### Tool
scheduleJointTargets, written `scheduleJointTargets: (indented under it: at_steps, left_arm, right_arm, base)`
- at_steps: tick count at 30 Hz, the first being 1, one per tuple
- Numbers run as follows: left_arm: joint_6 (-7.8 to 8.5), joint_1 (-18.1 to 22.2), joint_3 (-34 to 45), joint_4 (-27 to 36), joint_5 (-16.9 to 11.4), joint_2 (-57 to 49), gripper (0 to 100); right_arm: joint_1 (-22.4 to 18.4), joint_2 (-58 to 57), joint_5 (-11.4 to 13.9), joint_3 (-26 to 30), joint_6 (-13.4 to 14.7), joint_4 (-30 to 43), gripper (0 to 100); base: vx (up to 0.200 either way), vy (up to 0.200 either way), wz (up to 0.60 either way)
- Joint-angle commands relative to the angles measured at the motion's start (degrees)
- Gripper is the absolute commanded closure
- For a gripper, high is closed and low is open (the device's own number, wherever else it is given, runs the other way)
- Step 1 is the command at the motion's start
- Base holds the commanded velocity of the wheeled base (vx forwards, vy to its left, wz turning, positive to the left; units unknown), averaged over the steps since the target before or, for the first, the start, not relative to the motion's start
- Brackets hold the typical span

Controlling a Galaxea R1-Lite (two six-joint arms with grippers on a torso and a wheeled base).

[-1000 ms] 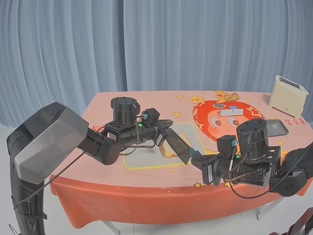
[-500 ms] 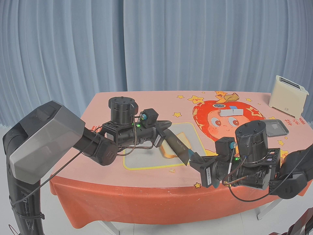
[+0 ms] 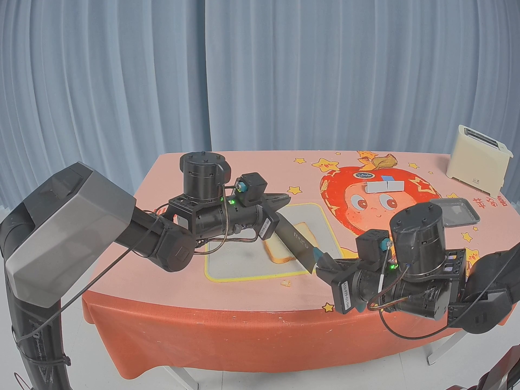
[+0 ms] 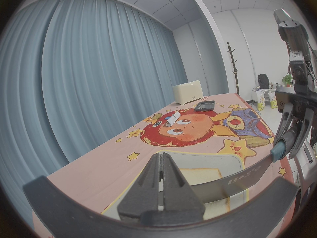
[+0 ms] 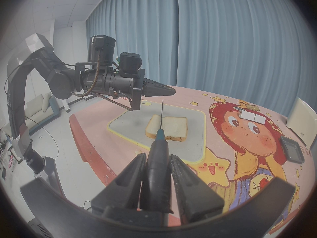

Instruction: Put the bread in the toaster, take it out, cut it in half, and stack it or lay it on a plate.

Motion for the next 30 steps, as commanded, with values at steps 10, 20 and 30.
scheduleJointTargets:
  at_steps: [10, 20, 30]
  left_arm:
    - [0.42, 0.2, 2.8, -0.3, 0.2, 0.1, 100]
    - [1.74, 0.6, 5.0, -0.4, 0.2, 0.0, 100]
    - [1.74, 0.6, 5.8, -0.4, 0.3, 1.1, 100]
  right_arm:
    - [0.2, 0.5, -0.1, 0.3, 0.1, 0.0, 100]
    - [0.4, 0.9, -0.9, 0.3, 0.1, 0.0, 100]
    - [0.4, 1.0, -1.2, 0.5, 0.1, 0.0, 100]
  base:
    - [0.0, 0.0, 0.0]
    - [0.0, 0.0, 0.0]
    - [0.0, 0.0, 0.0]
